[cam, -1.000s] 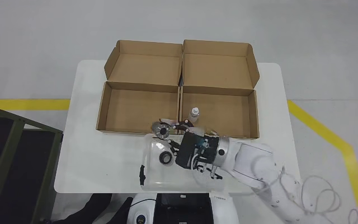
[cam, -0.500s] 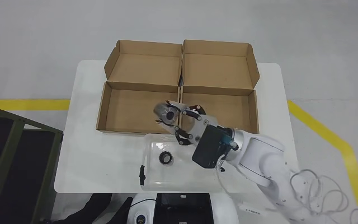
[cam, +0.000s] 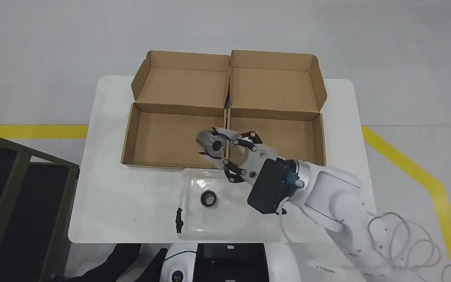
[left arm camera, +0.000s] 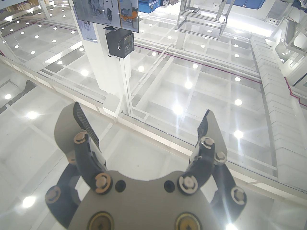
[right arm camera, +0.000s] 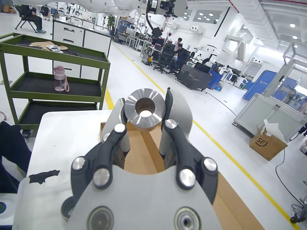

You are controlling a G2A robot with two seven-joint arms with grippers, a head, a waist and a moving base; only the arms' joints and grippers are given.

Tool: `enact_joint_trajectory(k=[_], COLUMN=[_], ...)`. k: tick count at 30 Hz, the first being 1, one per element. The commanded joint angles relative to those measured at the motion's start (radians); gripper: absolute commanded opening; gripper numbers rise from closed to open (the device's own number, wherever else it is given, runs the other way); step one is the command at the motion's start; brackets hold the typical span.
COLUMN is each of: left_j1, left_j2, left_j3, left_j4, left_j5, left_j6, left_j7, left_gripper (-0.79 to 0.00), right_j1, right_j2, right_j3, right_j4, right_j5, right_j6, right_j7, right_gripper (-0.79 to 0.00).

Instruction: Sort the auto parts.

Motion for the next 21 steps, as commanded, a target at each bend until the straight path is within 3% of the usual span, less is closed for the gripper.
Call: enact_joint_trajectory(k=[1, 21], left_j1=[0.0, 0.0], left_j2=[0.0, 0.0], left_j3=[0.0, 0.0], left_j4=[0.0, 0.0], left_j5=[0.0, 0.0], left_j6=[0.0, 0.0], left_j7=[0.0, 0.0], left_gripper=[0.0, 0.0], right_j1=[0.011, 0.149], right_j2=[-0.004, -0.088], right_j3=[-0.02, -0.297], right_j4=[0.013, 0.287], right_j5=[-0.004, -0.043], right_j6=[-0.008, 0.055], right_j7=[0.013, 0.101], right_gripper=[-0.785, -0.785])
